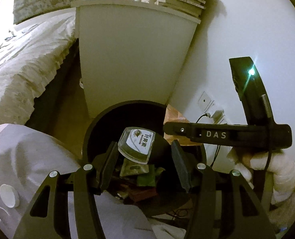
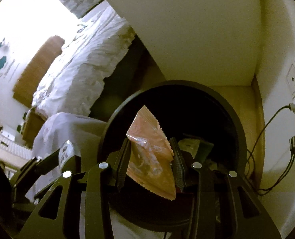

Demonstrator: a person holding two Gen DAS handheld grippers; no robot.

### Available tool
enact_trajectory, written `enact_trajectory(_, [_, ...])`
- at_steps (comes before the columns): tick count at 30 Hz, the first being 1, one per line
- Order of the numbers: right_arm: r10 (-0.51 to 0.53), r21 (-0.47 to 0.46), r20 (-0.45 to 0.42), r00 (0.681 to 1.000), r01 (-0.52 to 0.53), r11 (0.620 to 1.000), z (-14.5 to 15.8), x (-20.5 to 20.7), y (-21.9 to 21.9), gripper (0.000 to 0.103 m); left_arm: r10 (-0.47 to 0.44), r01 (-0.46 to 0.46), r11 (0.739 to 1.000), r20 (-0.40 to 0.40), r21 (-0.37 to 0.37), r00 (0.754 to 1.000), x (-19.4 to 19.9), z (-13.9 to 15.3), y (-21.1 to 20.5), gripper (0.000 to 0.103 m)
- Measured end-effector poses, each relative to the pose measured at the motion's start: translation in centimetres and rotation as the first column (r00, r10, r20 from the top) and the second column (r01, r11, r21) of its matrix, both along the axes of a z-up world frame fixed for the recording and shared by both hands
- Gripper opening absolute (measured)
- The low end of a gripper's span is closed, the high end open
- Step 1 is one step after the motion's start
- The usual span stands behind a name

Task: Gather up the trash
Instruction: 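Move both open tools back over the table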

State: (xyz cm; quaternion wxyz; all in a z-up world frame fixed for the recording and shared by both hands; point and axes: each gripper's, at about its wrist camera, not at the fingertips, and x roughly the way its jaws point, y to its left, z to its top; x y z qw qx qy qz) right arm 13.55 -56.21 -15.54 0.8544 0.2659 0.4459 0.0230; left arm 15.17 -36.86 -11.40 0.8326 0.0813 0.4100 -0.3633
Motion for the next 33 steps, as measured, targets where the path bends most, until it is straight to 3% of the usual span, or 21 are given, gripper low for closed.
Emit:
enact_trajectory(10, [-0.038, 0.006, -0.021, 0.999, 0.038, 0.999, -0.7, -0.1, -0.8, 0.04, -0.012, 0.013, 0.999, -0.012, 0.03, 1.0, 0.4, -0.3, -0.9, 0.055])
enact_trajectory(12, [-0.055, 0.013, -0.025, 0.998, 0.055, 0.998, -0.9, -0.4, -1.1, 0.051, -0.007, 0.008, 0.999, -0.008, 0.045, 1.0, 0.3, -0.4, -1.2, 0.056])
enact_trajectory(14, [-0.067, 0.015, -0.026, 0.997, 0.067, 0.998, -0.9, -0.6, -1.4, 0.055, -0.008, 0.009, 0.998, -0.005, 0.06, 1.0, 0.2, -0.4, -1.4, 0.063])
enact_trajectory(19, [-0.077, 0.011, -0.032, 0.996, 0.078, 0.997, -0.8, -1.2, -1.4, 0.055, 0.002, -0.004, 0.998, 0.026, 0.07, 1.0, -0.3, 0.0, -1.1, 0.077])
enact_trajectory(23, [-0.079, 0.004, -0.026, 0.997, 0.079, 0.997, -0.4, -1.6, -1.1, 0.063, 0.013, -0.016, 0.997, 0.052, 0.074, 0.999, -0.5, 0.7, -0.5, 0.077])
enact_trajectory(26, [-0.067, 0.0, -0.021, 0.998, 0.067, 0.998, 0.0, -1.7, -0.4, 0.063, 0.029, -0.034, 0.997, 0.068, 0.071, 0.997, -0.7, 1.2, 0.3, 0.088])
enact_trajectory(33, [0.016, -0.03, 0.006, 1.0, -0.016, 0.999, 2.0, -1.1, 3.0, 0.063, 0.083, -0.088, 0.994, 0.087, 0.062, 0.993, -1.1, 2.1, 3.1, 0.097])
